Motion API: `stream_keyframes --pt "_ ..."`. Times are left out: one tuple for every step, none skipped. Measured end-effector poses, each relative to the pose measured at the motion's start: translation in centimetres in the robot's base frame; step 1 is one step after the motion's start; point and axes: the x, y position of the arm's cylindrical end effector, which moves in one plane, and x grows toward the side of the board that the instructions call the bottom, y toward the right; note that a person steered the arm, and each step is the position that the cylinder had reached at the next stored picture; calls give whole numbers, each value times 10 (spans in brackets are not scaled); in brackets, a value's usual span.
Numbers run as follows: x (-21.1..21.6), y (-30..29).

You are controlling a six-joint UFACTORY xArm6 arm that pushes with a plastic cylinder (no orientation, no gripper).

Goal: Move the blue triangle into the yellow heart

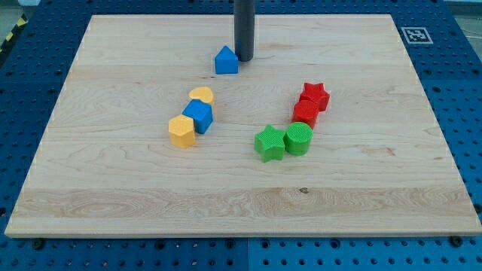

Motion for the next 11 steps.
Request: stream_keyframes --pt "-15 0" --pt "-7 -7" --pt "25 -22" --pt "66 -37" --pt "100 -49" --pt "104 -55" --pt "104 -51" --pt "104 -32" --pt "95 -22" --pt "75 -22" --pt "52 -15"
